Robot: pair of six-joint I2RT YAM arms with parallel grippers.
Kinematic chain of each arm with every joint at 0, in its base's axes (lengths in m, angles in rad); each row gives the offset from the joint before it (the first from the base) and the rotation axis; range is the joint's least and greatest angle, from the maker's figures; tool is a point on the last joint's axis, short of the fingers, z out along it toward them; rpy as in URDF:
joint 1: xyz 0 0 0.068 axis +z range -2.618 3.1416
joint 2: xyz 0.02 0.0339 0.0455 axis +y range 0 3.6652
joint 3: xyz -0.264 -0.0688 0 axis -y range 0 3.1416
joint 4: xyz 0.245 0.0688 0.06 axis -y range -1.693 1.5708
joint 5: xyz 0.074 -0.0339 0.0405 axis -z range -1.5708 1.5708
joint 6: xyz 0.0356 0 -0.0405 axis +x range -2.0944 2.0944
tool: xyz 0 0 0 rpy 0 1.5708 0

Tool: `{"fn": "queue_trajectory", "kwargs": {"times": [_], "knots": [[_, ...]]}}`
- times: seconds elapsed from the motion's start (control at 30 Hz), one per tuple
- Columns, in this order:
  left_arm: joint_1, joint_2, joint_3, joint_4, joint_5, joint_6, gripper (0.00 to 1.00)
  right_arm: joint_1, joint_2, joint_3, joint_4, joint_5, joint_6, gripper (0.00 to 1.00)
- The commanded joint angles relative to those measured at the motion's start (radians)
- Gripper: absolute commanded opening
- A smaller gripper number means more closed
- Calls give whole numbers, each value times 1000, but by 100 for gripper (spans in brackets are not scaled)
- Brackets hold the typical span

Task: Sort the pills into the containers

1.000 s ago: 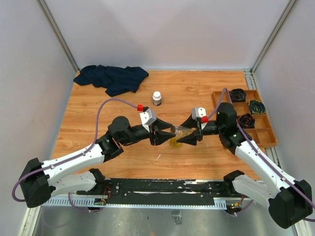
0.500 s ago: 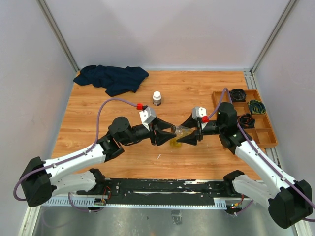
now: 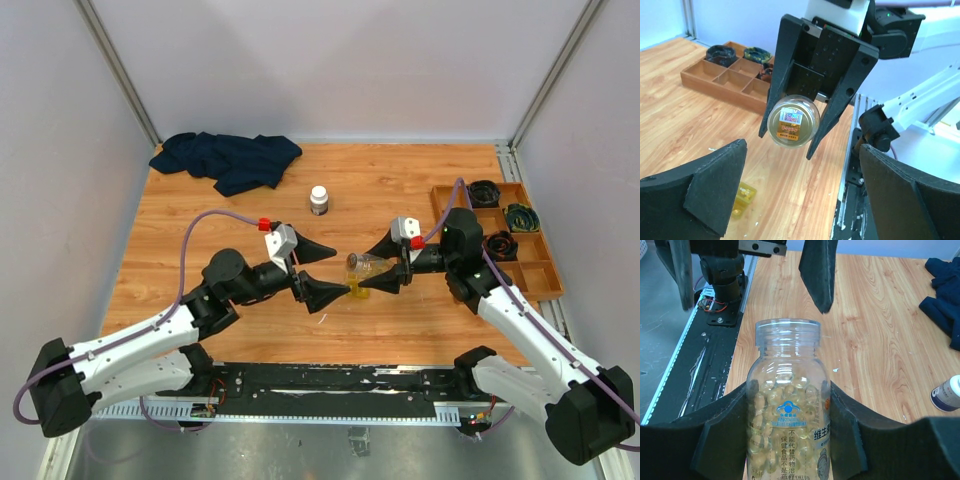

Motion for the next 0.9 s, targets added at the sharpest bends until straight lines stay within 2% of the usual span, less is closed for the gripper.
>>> {"fn": "queue_trajectory", "kwargs": {"times": [0.0, 0.17, 0.33, 0.5, 0.73, 0.87], "knots": [[-2, -84, -25, -6, -96, -87, 99, -8, -15, 26, 39, -1, 4, 1], [25, -92, 7, -3, -91, -322, 98, -8, -12, 27, 33, 21, 0, 1], [24, -37, 43, -32, -151, -474, 88, -9, -13, 31, 15, 47, -11, 1], [-25, -7, 45, -43, -258, -469, 87, -9, -12, 34, 12, 51, -12, 1], [-44, 43, 74, -49, -275, -459, 83, -9, -10, 33, 10, 51, -14, 1], [-47, 57, 87, -48, -270, -456, 76, -9, -8, 34, 10, 51, -14, 1]]}}
